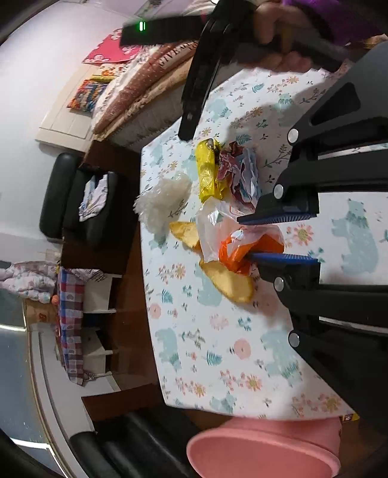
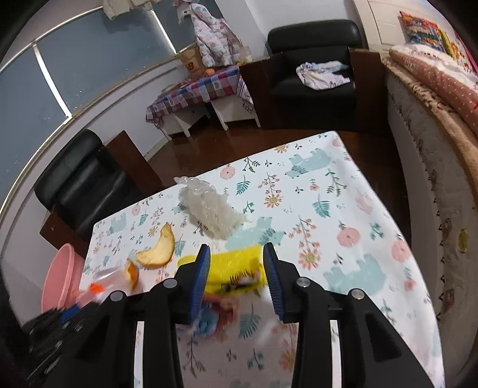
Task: Collect trash
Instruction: 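Grasp the clear plastic bag with the left gripper while the right gripper grasps the bubble wrap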
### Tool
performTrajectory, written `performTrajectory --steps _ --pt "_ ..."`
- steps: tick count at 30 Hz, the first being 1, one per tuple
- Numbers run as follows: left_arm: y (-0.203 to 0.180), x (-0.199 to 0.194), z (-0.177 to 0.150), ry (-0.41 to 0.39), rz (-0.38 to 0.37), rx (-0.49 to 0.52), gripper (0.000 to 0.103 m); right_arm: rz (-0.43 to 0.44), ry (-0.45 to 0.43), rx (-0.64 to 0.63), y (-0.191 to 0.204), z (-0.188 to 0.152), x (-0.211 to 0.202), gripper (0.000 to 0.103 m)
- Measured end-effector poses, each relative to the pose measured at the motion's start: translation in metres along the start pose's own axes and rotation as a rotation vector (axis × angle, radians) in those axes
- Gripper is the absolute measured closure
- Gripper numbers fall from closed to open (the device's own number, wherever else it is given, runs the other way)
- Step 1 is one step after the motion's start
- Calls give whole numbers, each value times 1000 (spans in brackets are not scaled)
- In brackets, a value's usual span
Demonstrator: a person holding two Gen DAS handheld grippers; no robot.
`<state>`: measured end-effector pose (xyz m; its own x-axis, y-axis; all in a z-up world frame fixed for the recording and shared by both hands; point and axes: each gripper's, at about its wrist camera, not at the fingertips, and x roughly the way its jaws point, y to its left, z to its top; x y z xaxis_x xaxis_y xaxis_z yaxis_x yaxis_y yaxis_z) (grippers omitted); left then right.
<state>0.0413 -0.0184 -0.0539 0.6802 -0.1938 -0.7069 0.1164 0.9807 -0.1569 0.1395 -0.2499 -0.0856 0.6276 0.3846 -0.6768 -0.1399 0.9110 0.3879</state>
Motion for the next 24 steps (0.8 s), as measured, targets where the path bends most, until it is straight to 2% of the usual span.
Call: performTrajectory --steps 9,15,24 --pt "13 -23 -7 -39 37 -28 86 -16 56 -13 3 11 44 67" --pt "16 -26 -10 -47 41 -45 86 -15 102 -15 4 3 50 67" --pt "23 -29 -9 -56 35 -67 86 26 46 -60 25 21 41 67"
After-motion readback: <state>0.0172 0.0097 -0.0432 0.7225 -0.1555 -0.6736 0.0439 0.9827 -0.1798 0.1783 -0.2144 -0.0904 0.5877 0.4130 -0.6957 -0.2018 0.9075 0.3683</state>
